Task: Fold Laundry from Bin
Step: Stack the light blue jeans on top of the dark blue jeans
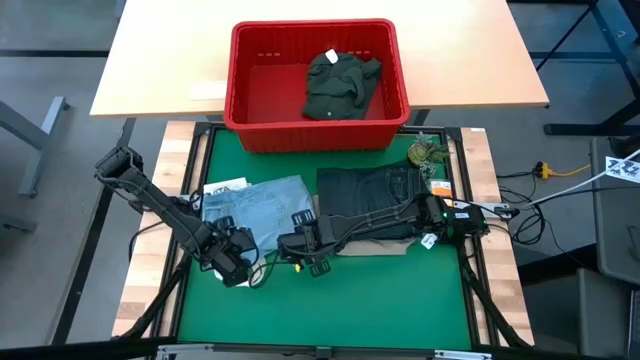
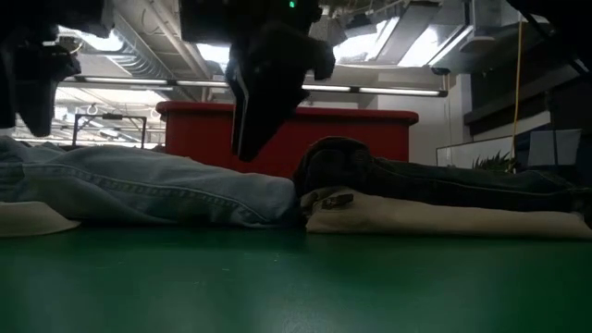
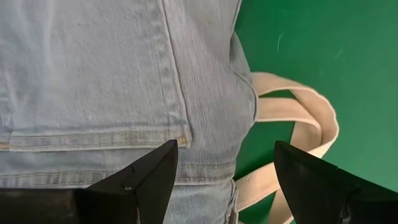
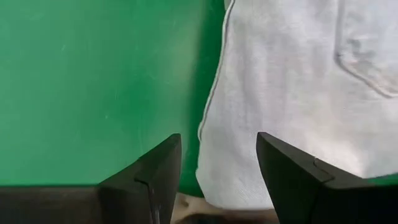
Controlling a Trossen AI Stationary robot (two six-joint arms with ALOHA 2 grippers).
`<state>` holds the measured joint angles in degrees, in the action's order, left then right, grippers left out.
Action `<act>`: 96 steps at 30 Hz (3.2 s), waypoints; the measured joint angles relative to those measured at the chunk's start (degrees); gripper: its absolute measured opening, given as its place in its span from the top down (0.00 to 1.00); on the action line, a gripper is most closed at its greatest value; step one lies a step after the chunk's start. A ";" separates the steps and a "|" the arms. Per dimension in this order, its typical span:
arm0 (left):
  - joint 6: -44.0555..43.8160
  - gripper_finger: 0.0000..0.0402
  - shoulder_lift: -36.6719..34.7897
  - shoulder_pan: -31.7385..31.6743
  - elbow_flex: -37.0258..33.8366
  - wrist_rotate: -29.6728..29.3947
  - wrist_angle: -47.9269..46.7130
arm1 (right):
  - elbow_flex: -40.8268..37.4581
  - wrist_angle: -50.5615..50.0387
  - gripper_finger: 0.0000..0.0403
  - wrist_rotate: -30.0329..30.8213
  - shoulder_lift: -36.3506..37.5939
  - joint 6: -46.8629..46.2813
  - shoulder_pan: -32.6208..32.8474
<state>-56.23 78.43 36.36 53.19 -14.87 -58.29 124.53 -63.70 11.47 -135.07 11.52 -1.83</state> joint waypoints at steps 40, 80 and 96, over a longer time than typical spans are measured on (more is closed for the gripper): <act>2.87 0.36 0.00 4.33 -0.86 -1.01 2.90 | -16.41 24.06 0.48 16.01 -2.79 -4.07 -0.42; 1.37 0.81 -0.12 2.60 -18.46 -9.27 12.47 | -16.54 23.99 0.87 17.28 -3.45 -1.70 -0.47; 0.64 0.97 0.13 2.65 -2.52 -6.32 -4.66 | -0.43 6.32 0.88 12.83 -2.99 0.80 -0.50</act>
<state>-55.59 78.56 39.00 50.67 -21.20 -62.96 124.09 -57.39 24.30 -138.06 12.32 -2.33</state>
